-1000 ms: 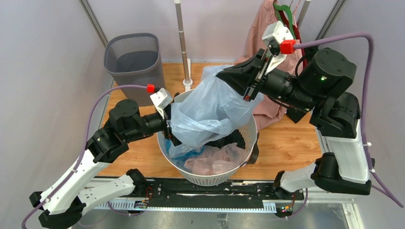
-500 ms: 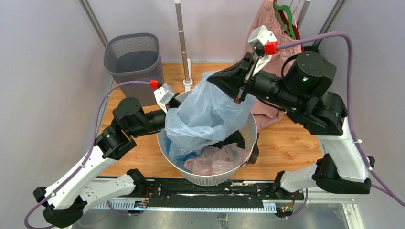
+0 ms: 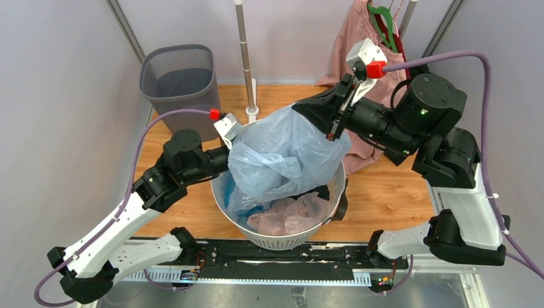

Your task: Put the trash bags into the trash bin

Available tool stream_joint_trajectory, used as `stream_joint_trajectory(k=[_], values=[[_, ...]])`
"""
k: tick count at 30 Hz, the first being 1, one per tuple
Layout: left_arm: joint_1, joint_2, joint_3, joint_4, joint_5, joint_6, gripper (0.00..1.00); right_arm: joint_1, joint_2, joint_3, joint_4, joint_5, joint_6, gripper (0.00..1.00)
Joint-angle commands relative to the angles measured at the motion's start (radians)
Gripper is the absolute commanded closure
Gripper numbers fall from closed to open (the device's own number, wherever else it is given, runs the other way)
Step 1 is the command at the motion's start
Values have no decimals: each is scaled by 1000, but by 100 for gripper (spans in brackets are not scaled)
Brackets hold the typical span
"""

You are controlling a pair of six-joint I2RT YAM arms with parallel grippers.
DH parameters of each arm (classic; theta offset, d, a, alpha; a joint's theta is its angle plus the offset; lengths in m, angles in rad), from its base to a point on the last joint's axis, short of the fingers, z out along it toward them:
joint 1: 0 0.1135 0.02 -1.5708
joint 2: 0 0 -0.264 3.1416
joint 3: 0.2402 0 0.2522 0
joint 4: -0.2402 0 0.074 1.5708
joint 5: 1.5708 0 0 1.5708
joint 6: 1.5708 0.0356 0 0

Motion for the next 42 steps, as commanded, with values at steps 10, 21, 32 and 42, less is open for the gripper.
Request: stream_joint_trajectory(k=[10,21,32,42], values=[[-2,22,-68,-241,-296,25,100,9,-168,74,84,197,-117,100],[-3,-64,20,-267,-316,41,94,9,-212,-21,19,254,-117,100],[-3,-152,84,-341,-368,40,93,9,-279,-48,20,402,-157,100],[-2,-118,65,-364,-354,46,93,10,-285,-34,22,402,-154,100]])
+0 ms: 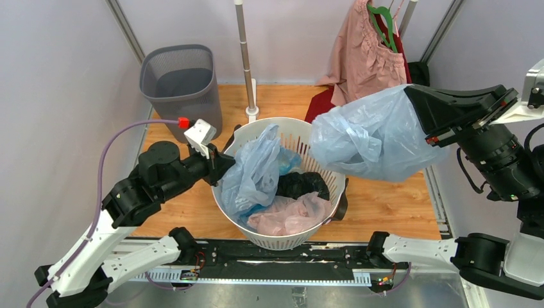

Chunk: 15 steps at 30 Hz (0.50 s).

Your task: Put the trash bags into the trash bin

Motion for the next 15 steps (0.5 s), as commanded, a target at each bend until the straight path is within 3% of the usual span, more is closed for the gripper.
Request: stream_joint_trajectory(k=[1,2,6,9,10,15], values=[[4,37,-10,-30,7,19,92,10,30,11,19,7,-11,100],[4,50,-11,-24,27,22,89,9,35,16,19,-4,-9,100],[4,94,-8,25,128,42,59,10,72,50,17,-44,1,100],[4,95,-8,70,190,54,22,9,114,105,6,-77,13,100],[4,89,-9,93,208,54,14,10,127,121,6,-92,17,100],[4,49,-26,160,293,43,5,9,201,206,6,-167,42,100]])
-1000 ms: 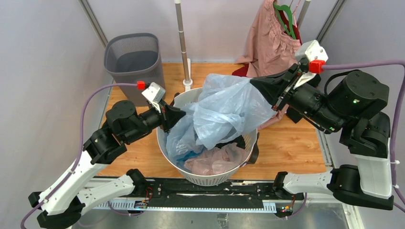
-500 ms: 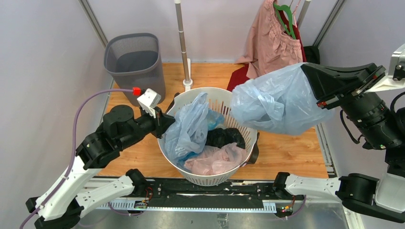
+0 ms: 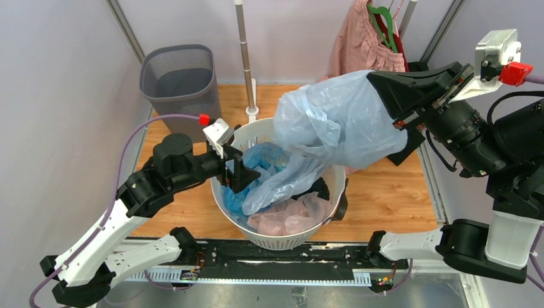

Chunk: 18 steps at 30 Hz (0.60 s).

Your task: Put the trash bags into the trash bin

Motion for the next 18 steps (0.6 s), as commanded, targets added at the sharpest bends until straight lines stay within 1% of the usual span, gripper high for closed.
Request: stream_joint_trajectory(k=[1,2,4,7,11,14,18], values=[[3,-50,-16,97,100,2,4,9,38,75,13,-88,31,100],[3,-59,-24,108,108,-1,1,8,56,88,16,-106,39,100],[3,-94,-59,163,134,-11,0,9,81,96,31,-138,52,100],[2,-145,-139,309,163,-48,0,9,115,101,68,-182,72,100],[3,-173,-211,423,222,-81,0,8,164,121,87,-225,107,100],[2,-180,-219,420,244,-79,0,8,186,128,89,-258,125,100],[3,-214,-219,408,226,-71,0,9,179,95,103,-256,131,100]])
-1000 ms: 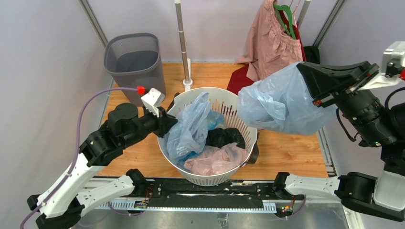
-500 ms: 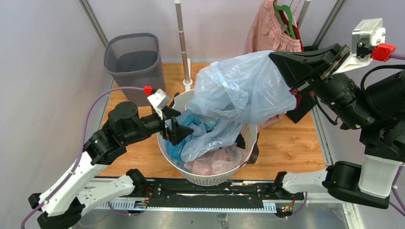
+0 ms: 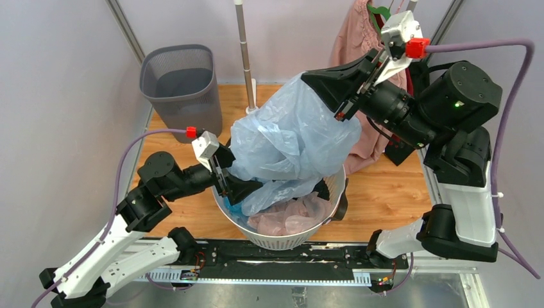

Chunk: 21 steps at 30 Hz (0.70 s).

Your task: Put the trash bags into the trash bin

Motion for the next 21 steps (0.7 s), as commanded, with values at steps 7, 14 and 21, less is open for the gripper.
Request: stream_joint_trajectory(k=[7,14,21], values=[[2,-14,7,15,-43,15,0,8,-30,-27,66,-30,36,100],[2,-35,82,-215,-321,95,0,8,-65,-38,53,-20,20,100],[2,-57,86,-185,-301,90,0,8,-78,-68,54,18,18,100]])
